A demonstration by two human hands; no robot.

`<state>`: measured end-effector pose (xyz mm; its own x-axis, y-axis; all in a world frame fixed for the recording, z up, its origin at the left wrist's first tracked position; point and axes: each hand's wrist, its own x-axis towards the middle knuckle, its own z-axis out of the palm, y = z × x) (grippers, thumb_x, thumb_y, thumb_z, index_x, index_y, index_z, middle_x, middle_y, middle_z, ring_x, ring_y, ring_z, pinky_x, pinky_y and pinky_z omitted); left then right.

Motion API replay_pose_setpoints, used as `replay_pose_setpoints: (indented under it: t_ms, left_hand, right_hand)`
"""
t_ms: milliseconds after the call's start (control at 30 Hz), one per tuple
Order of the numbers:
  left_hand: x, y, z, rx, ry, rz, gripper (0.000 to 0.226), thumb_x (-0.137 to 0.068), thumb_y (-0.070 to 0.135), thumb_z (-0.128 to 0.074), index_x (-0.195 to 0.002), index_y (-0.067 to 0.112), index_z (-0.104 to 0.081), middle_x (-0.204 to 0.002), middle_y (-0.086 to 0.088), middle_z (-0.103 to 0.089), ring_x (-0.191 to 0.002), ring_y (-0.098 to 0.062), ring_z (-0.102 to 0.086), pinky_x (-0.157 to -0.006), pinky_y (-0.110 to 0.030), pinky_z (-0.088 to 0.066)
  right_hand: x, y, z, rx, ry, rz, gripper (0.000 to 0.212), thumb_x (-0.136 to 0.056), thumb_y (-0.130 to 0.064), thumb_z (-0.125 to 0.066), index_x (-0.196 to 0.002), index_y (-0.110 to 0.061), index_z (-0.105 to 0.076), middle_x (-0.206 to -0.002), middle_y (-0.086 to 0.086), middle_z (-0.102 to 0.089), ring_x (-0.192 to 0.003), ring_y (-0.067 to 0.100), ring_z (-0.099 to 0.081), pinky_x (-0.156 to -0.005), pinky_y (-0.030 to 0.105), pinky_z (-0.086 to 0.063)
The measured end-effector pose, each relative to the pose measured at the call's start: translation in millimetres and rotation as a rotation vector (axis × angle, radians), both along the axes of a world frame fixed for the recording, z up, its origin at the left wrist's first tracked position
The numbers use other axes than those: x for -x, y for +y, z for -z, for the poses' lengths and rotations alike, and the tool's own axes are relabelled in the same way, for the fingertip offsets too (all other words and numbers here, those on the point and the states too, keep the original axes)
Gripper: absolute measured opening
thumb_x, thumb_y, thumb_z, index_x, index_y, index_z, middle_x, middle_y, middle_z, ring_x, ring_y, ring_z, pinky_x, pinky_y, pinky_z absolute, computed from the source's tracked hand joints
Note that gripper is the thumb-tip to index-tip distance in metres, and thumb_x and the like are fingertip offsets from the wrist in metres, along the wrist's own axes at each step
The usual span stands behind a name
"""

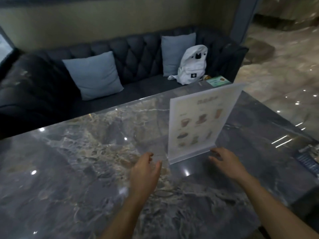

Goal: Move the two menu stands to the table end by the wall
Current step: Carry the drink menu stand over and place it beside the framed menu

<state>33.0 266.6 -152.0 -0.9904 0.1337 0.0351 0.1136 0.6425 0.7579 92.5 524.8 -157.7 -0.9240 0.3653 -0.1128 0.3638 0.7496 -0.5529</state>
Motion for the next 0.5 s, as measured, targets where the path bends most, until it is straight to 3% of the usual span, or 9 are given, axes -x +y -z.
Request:
replay_pose_setpoints:
  t_ms: [133,233,367,467,500]
  left_hand:
    - [10,31,4,-0.005,0.003,0.03,0.042,-0.08,0.042,-0.059,-0.115,0.021,-0.052,-0.108,-0.004,-0.064,-0.091,-0.016,-0.058,-0.076,-0.034,-0.049]
    - [17,47,4,-0.014,-0.003,0.003,0.044,-0.08,0.049,-0.056,-0.116,0.024,-0.048,-0.104,-0.003,-0.063,-0.087,-0.016,-0.057,-0.074,-0.037,-0.052]
    - [21,60,0,-0.042,0.013,-0.027,0.038,-0.084,0.048,-0.052,-0.118,0.036,-0.039,-0.102,0.004,-0.06,-0.088,-0.015,-0.057,-0.073,-0.043,-0.054]
    - [22,65,-3,-0.064,0.071,-0.018,0.035,-0.088,0.039,-0.05,-0.121,0.037,-0.038,-0.103,0.005,-0.06,-0.089,-0.014,-0.058,-0.072,-0.04,-0.054]
    - [23,67,-3,-0.072,0.091,-0.005,0.029,-0.089,0.035,-0.049,-0.117,0.037,-0.041,-0.101,0.006,-0.062,-0.087,-0.014,-0.059,-0.071,-0.039,-0.053]
  right_hand:
    - [8,40,0,0.046,0.056,0.118,0.028,-0.084,-0.013,-0.059,-0.109,0.0,-0.058,-0.111,0.026,-0.062,-0.097,0.036,-0.059,-0.083,0.041,-0.046]
    - [18,61,3,0.061,0.087,0.147,0.041,-0.084,-0.013,-0.058,-0.122,0.001,-0.047,-0.126,0.025,-0.054,-0.111,0.036,-0.053,-0.093,0.043,-0.042]
    - [33,69,4,0.23,0.216,0.15,0.053,-0.087,-0.019,-0.056,-0.134,-0.014,-0.033,-0.137,0.014,-0.045,-0.124,0.03,-0.043,-0.098,0.037,-0.034]
    - [41,66,4,0.402,0.305,0.077,0.044,-0.088,-0.019,-0.053,-0.129,-0.026,-0.037,-0.129,0.005,-0.05,-0.117,0.023,-0.047,-0.096,0.036,-0.04]
    - [43,63,4,0.435,0.329,0.072,0.04,-0.089,-0.017,-0.052,-0.125,-0.026,-0.04,-0.122,0.003,-0.053,-0.111,0.02,-0.051,-0.092,0.029,-0.044]
